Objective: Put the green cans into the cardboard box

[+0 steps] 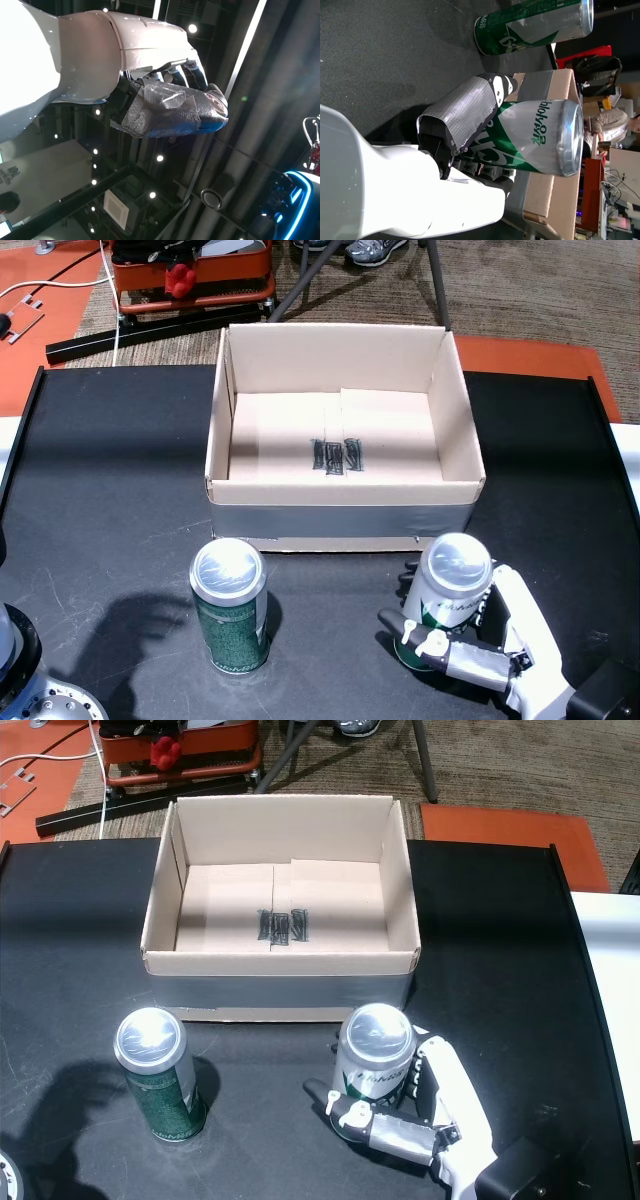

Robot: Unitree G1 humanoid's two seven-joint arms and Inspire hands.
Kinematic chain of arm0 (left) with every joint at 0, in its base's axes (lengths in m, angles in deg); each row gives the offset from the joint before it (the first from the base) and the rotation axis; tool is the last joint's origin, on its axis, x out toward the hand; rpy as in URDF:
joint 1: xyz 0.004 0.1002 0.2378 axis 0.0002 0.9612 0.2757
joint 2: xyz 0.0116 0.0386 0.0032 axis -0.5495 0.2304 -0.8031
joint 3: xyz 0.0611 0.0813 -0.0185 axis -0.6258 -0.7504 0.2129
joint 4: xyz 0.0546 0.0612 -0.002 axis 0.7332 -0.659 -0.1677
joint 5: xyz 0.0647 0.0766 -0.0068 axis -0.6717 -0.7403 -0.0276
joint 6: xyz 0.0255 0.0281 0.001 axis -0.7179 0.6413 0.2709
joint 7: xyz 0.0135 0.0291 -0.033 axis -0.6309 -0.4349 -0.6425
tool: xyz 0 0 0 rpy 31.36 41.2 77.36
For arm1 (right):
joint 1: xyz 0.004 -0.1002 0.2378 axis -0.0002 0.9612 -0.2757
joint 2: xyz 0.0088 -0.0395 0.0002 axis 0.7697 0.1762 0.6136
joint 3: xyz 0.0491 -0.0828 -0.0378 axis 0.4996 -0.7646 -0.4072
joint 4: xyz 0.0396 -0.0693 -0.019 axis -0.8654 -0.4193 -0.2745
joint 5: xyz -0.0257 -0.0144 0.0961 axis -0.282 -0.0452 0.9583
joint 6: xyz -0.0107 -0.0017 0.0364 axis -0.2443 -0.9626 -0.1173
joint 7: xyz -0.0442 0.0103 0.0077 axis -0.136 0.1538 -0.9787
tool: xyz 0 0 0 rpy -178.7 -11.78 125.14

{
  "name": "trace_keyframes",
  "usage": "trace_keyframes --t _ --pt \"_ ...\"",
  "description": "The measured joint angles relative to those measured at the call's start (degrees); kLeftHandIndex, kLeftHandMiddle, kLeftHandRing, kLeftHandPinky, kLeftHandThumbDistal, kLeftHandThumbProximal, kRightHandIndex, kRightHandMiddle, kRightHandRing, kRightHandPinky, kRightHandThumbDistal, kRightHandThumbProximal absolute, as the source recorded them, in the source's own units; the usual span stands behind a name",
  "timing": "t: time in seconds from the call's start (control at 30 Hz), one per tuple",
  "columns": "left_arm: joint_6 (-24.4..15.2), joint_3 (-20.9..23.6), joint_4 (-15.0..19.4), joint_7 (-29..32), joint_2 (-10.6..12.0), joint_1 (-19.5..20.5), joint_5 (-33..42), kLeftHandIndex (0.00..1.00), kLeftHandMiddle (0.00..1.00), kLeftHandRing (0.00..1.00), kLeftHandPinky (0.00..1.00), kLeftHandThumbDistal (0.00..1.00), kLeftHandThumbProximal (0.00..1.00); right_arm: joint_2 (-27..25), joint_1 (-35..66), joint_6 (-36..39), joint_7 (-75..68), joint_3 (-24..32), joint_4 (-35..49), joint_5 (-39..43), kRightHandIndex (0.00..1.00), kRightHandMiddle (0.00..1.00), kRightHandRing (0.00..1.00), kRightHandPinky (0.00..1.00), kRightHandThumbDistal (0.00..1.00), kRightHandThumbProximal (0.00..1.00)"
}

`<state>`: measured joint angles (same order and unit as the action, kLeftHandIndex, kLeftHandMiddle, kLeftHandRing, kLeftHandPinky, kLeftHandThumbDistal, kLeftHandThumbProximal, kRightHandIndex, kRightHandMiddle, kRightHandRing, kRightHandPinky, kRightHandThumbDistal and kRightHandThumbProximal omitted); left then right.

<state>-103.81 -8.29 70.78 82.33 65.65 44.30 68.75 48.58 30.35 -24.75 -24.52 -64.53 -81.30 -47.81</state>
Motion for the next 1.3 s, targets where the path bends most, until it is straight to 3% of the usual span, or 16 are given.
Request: trace_keyframes --t 0.4,0.7,1.03,1.17,1.3 --pt "0.1 0.0 0.0 -0.1 0.0 0.0 0.0 0.66 0.72 0.81 0.84 0.08 0.78 0.7 0.0 -0.1 -1.2 0.3 0.2 0.1 0.57 0.47 0.47 0.45 0.92 0.07" --pt "0.1 0.0 0.0 -0.1 0.0 0.0 0.1 0.66 0.73 0.82 0.84 0.07 0.76 1.2 -0.2 2.2 -3.0 0.9 -0.8 0.0 0.37 0.39 0.42 0.38 0.89 0.1" --pt "-0.3 0.1 0.0 -0.4 0.0 0.0 -0.2 0.65 0.72 0.81 0.84 0.08 0.79 1.3 -0.3 3.2 -4.8 1.0 -1.5 -0.9 0.36 0.39 0.42 0.36 0.87 0.06" --pt "-0.9 0.1 0.0 -1.0 0.0 0.0 -0.4 0.66 0.73 0.82 0.84 0.06 0.78 1.5 -0.3 3.2 -4.8 1.2 -1.5 -0.9 0.31 0.36 0.4 0.35 0.88 0.06" --pt "-0.9 0.1 -0.1 -0.7 0.0 0.0 -0.3 0.66 0.72 0.81 0.84 0.07 0.75 1.8 -0.4 3.2 -4.8 1.6 -1.7 -0.9 0.2 0.3 0.35 0.31 0.81 0.0"
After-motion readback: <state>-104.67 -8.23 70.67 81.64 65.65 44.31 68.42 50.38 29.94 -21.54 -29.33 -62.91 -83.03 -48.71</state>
